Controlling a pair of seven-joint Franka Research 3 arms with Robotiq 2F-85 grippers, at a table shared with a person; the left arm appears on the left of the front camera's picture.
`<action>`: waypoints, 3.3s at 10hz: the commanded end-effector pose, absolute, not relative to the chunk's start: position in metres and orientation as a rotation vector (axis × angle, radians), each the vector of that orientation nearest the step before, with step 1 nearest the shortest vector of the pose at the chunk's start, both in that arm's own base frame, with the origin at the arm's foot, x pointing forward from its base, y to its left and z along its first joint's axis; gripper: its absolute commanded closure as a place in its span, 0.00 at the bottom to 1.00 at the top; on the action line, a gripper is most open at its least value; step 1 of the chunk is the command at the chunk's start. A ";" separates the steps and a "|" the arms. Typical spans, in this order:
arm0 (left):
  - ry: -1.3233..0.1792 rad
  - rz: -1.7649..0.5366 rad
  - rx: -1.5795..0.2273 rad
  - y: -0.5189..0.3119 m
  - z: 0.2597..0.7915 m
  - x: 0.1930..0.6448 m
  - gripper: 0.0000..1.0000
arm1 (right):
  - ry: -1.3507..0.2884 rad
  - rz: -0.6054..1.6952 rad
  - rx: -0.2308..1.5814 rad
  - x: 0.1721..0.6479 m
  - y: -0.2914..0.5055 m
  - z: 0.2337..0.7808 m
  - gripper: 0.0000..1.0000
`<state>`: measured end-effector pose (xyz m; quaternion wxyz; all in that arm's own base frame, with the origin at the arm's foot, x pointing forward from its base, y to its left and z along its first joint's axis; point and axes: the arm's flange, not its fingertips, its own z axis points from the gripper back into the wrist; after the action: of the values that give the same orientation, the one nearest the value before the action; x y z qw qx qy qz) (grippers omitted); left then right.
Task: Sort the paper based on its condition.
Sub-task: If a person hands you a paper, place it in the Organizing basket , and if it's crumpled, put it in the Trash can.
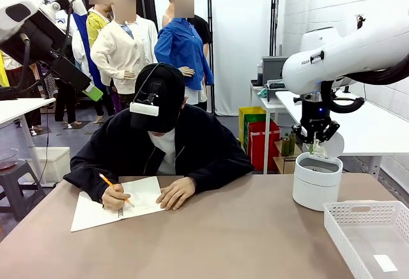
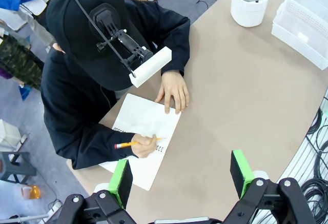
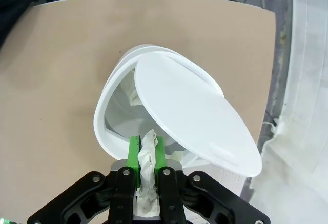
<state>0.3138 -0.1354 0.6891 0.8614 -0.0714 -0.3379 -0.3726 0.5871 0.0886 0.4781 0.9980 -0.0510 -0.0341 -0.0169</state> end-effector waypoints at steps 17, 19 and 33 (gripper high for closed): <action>-0.706 -0.781 -0.149 -0.135 0.689 0.313 0.00 | -0.112 0.448 0.103 0.502 0.123 0.511 0.00; -0.706 -0.781 -0.149 -0.135 0.689 0.313 0.00 | -0.191 0.590 0.088 0.490 0.139 0.513 0.00; -0.706 -0.781 -0.149 -0.135 0.689 0.313 0.00 | -0.364 0.601 0.278 0.435 0.159 0.576 0.00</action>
<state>0.3138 -0.1355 0.6890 0.8614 -0.0713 -0.3378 -0.3726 0.4597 0.1545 0.5740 0.9542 0.0878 -0.1365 0.2514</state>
